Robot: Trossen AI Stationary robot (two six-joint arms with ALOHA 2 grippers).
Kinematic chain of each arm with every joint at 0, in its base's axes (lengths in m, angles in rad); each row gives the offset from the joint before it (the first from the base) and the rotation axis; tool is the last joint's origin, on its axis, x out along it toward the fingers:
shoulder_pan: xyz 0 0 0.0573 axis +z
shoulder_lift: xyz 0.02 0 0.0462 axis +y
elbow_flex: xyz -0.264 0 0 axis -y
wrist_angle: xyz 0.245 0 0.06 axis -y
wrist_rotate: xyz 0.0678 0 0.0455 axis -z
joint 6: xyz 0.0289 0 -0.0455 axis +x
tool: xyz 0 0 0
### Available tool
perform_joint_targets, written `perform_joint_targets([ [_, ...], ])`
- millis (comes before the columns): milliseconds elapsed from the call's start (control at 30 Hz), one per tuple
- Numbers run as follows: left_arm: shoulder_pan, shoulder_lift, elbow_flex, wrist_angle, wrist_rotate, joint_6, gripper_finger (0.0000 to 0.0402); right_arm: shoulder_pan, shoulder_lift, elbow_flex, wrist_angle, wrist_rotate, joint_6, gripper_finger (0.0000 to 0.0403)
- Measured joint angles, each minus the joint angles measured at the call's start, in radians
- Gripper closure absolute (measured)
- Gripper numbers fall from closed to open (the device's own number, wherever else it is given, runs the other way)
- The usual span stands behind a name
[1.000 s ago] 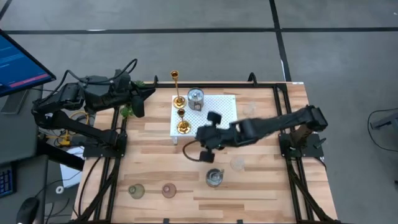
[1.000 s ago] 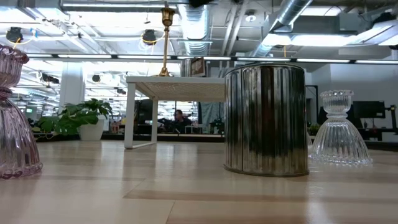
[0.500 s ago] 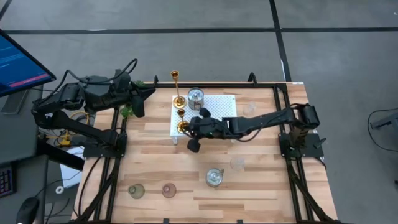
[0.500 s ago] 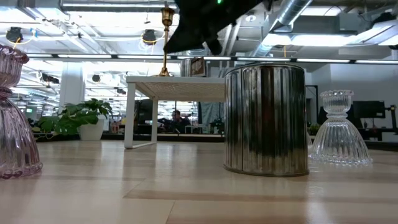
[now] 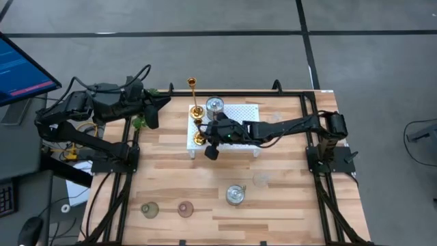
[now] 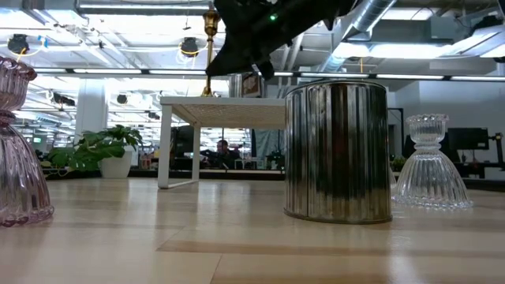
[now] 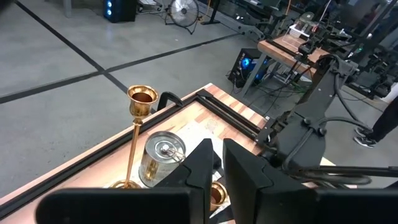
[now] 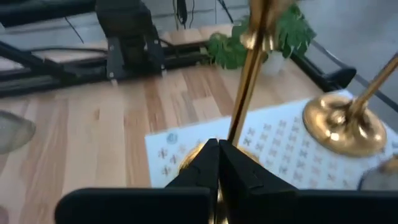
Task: Pick & Place candle stick holders
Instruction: Put the gold candle holder on the shelf
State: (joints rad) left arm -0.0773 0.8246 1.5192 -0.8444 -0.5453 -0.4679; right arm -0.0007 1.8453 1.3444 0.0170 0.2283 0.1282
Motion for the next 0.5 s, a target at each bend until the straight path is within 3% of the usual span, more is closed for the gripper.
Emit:
perform_joint_targets([
  [500, 0.000, 0.000, 0.000, 0.000, 0.000, 0.000, 0.0364, -0.055, 0.008, 0.000, 0.051, -0.057, -0.007, 0.0403],
])
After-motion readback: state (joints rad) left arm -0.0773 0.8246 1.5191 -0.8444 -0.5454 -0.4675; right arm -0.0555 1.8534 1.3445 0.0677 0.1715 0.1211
